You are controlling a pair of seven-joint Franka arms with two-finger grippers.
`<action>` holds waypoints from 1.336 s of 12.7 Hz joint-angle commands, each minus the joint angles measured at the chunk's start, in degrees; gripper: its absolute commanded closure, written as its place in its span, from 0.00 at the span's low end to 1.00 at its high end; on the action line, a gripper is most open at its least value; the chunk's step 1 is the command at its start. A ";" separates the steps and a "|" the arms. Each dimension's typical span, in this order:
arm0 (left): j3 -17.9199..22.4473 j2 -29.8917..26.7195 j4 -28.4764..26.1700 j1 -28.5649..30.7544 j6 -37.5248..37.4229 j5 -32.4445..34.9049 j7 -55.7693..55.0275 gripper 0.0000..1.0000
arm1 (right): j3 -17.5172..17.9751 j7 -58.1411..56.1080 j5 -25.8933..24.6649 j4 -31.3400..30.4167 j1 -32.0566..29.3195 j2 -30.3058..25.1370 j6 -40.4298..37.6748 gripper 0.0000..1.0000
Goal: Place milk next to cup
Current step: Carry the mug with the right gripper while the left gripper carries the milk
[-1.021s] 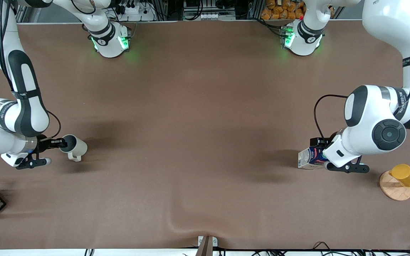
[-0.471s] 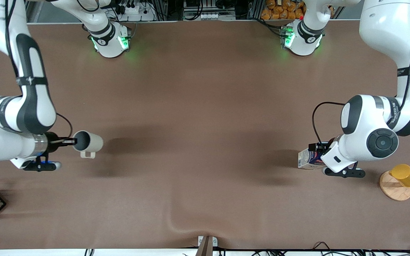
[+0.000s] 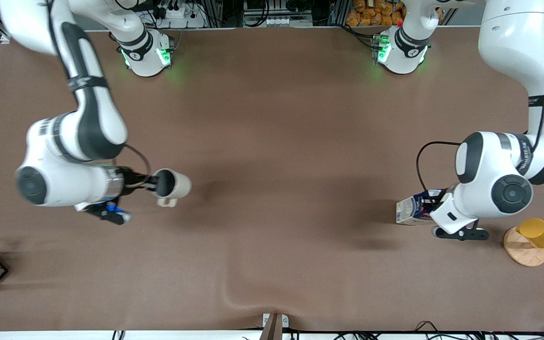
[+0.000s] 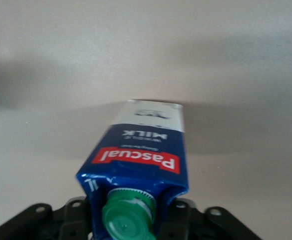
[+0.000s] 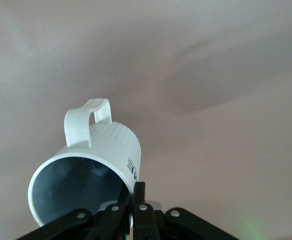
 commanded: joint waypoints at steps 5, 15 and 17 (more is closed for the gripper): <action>-0.50 -4.76 0.77 -0.79 -0.59 0.23 -0.55 1.00 | -0.73 25.77 1.33 1.33 16.44 5.11 16.22 1.00; -10.08 -8.55 0.77 -1.67 -12.20 0.23 -11.80 1.00 | -0.99 39.60 -0.95 8.63 25.86 17.69 28.20 0.99; -10.43 -8.55 0.68 -1.76 -12.55 0.23 -11.89 1.00 | -1.08 39.25 -1.13 8.71 25.78 17.69 28.03 0.01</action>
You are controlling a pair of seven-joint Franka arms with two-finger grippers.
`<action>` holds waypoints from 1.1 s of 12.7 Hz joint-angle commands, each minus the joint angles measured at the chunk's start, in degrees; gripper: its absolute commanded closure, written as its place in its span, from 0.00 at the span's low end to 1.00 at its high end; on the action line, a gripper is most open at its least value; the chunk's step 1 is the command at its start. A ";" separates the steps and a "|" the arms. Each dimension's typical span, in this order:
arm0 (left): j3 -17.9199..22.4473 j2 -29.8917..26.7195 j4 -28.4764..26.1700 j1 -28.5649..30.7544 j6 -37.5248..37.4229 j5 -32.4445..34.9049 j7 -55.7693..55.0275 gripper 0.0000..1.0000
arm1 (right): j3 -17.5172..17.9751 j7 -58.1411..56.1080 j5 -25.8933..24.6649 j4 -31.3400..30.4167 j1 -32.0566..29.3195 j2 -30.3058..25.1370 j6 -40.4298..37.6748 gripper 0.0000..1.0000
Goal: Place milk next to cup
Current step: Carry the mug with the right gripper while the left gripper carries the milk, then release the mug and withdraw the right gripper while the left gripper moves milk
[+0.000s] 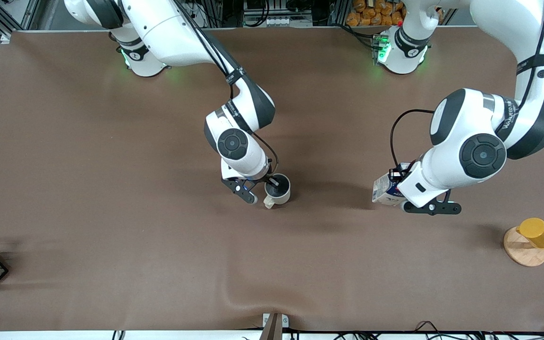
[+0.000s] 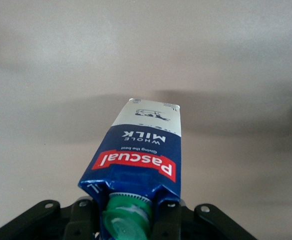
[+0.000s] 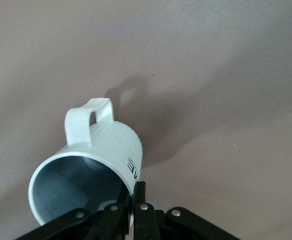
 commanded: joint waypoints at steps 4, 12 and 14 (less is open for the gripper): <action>-1.53 -0.83 -0.72 -0.45 -3.02 0.15 -1.51 1.00 | -1.10 0.50 -2.15 4.11 -2.17 -2.23 -8.78 0.00; -3.30 1.54 -0.20 -15.02 -4.87 -3.97 -24.06 1.00 | -1.72 -31.81 -5.41 8.96 -25.35 -11.99 -34.39 0.00; -3.30 5.48 4.00 -20.73 -4.43 -5.21 -30.66 1.00 | -1.63 -47.58 -5.57 8.96 -33.36 -12.00 -36.68 0.00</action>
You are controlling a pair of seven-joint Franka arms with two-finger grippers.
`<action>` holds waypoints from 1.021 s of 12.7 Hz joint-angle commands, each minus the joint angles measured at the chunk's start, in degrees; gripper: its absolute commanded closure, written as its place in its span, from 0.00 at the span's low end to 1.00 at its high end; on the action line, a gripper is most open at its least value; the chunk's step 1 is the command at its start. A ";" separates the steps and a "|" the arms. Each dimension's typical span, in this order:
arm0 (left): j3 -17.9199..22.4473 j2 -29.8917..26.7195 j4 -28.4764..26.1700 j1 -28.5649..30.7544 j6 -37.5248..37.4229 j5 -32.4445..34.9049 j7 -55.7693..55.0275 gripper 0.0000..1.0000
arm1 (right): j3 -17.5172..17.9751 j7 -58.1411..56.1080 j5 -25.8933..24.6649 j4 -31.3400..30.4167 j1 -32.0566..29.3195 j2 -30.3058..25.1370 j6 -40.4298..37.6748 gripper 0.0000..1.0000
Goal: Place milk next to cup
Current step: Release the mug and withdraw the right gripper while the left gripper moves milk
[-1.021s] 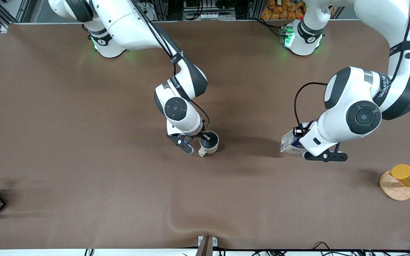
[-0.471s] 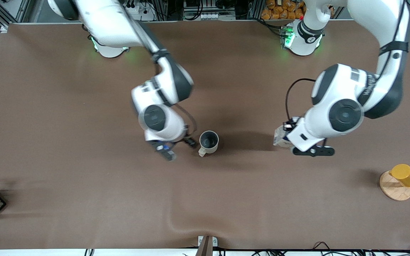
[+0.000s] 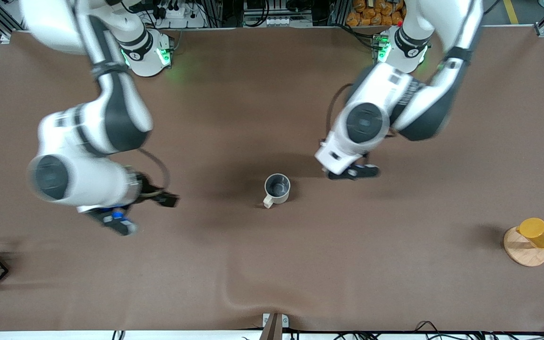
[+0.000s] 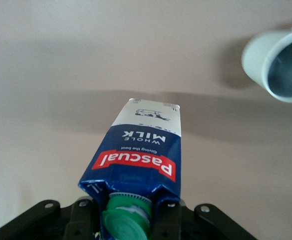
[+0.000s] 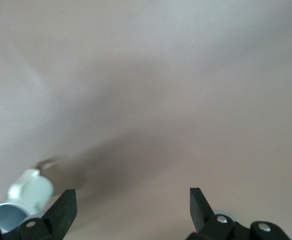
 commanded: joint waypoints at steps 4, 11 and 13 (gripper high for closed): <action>0.80 9.99 10.27 -11.86 4.42 -1.75 -13.29 1.00 | 1.25 -34.83 -0.64 -2.81 -18.66 0.55 -0.47 0.00; 2.28 12.72 10.45 -12.84 11.12 -1.13 -13.38 1.00 | 1.25 -37.14 -4.42 -15.42 -19.47 -13.99 1.82 0.00; 3.70 13.16 10.53 -13.36 11.21 -1.04 -12.25 1.00 | 1.69 -37.14 -9.24 -21.33 -19.12 -23.75 1.91 0.00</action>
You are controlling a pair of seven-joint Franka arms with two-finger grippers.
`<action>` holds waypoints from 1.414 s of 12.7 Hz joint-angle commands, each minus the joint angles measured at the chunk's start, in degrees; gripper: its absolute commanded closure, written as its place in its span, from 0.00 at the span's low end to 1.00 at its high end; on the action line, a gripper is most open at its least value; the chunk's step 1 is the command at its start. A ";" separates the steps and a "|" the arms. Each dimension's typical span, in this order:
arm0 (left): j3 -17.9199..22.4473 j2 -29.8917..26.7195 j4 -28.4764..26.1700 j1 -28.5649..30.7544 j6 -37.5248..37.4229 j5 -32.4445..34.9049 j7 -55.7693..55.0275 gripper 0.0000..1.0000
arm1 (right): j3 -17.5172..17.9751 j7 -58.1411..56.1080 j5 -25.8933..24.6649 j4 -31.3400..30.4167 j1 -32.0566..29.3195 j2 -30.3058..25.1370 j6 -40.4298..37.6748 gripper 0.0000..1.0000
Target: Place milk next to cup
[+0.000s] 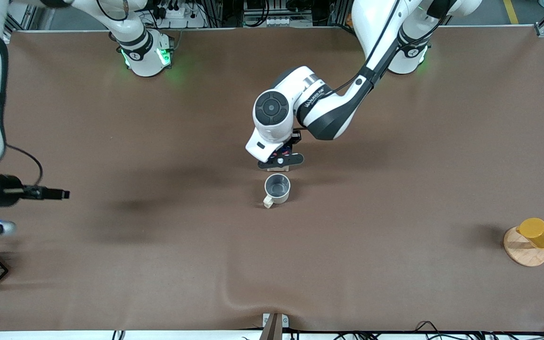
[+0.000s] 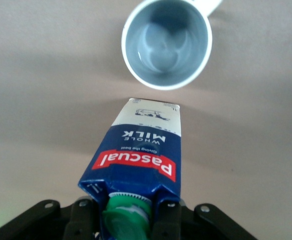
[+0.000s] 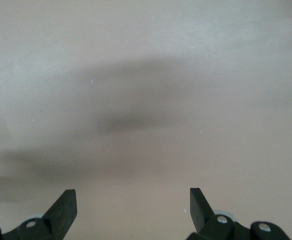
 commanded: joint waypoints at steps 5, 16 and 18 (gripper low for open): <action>1.58 1.85 1.41 -0.90 1.49 0.45 3.21 1.00 | 0.85 -0.26 -6.29 -17.91 0.79 -27.04 2.34 0.00; 1.23 -6.74 1.24 -0.55 -5.35 0.99 3.12 0.00 | 0.68 -2.02 -9.63 -11.36 0.61 -24.00 1.15 0.00; 1.14 -10.53 1.32 1.11 -6.76 0.81 2.77 0.00 | 0.68 -2.28 -9.54 -9.75 0.61 -23.01 -0.90 0.00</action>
